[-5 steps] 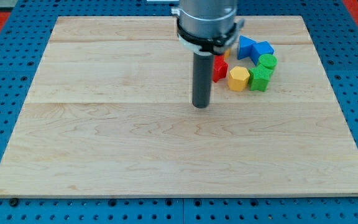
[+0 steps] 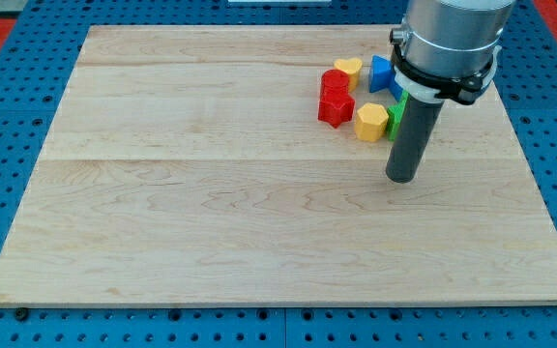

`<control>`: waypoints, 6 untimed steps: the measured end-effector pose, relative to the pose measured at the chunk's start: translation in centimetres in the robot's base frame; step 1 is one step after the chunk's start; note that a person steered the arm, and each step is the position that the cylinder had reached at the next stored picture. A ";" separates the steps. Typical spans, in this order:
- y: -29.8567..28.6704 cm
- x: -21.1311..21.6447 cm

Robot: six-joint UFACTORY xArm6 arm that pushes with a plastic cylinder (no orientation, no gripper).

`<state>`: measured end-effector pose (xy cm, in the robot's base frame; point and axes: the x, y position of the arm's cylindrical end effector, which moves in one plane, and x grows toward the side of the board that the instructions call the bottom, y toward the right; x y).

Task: Move the yellow heart into the blue triangle

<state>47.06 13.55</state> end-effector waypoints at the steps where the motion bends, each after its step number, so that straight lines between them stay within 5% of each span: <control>1: 0.2 -0.1; 2: -0.3 -0.3; 5: -18.9 -11.4; 6: -18.3 -16.6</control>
<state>30.45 -4.74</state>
